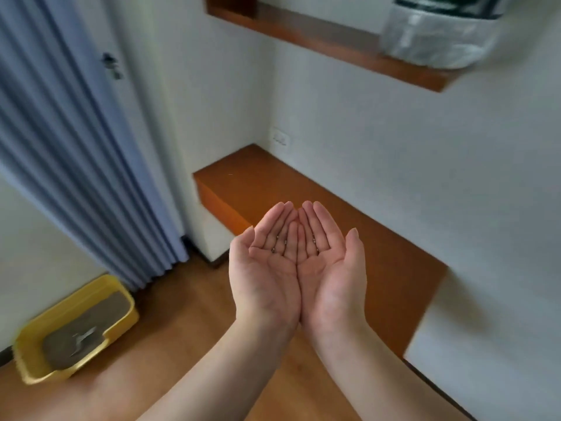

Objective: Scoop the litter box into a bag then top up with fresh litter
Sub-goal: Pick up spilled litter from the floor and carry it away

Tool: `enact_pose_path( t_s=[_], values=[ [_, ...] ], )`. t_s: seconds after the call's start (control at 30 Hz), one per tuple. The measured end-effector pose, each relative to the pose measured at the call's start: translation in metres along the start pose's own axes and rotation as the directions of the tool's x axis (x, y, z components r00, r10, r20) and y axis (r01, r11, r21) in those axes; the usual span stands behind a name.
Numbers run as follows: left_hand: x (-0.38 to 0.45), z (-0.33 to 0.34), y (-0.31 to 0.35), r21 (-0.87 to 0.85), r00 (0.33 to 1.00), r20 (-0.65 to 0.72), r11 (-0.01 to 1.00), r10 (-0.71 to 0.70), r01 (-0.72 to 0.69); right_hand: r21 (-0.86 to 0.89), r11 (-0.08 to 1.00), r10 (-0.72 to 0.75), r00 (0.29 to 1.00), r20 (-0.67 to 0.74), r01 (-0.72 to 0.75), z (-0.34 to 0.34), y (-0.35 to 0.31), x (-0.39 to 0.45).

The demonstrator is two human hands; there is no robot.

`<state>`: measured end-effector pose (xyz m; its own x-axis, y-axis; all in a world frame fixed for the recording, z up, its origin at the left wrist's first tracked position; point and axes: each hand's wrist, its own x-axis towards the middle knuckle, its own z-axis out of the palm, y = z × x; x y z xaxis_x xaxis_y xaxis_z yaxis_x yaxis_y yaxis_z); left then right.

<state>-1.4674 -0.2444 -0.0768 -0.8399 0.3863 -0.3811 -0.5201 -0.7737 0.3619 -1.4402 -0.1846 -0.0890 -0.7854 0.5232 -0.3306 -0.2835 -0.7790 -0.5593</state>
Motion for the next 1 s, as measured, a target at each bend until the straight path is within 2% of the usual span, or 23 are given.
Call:
enact_pose_path(
  t_s=[0.2, 0.37, 0.67, 0.9, 1.0],
  values=[
    [-0.028, 0.042, -0.082, 0.116, 0.967, 0.107, 0.969, -0.230, 0.218, 0.111, 0.963, -0.230, 0.964, -0.136, 0.245, -0.049, -0.079, -0.028],
    [-0.046, 0.050, -0.122, 0.224, 0.879, 0.174, 0.887, -0.445, 0.404, 0.138, 0.872, -0.421, 0.863, -0.280, 0.470, -0.075, -0.105, -0.059],
    [-0.105, 0.053, -0.181, 0.324, 0.620, 0.238, 0.662, -0.748, 0.675, 0.091, 0.636, -0.636, 0.587, -0.501, 0.767, -0.116, -0.136, -0.132],
    [-0.177, 0.042, -0.239, 0.432, 0.366, 0.215, 0.424, -0.906, 0.796, 0.023, 0.423, -0.692, 0.339, -0.637, 0.906, -0.164, -0.155, -0.208],
    [-0.217, 0.033, -0.267, 0.502, 0.287, 0.191, 0.345, -0.939, 0.793, -0.023, 0.357, -0.695, 0.249, -0.675, 0.934, -0.192, -0.163, -0.245]
  ],
)
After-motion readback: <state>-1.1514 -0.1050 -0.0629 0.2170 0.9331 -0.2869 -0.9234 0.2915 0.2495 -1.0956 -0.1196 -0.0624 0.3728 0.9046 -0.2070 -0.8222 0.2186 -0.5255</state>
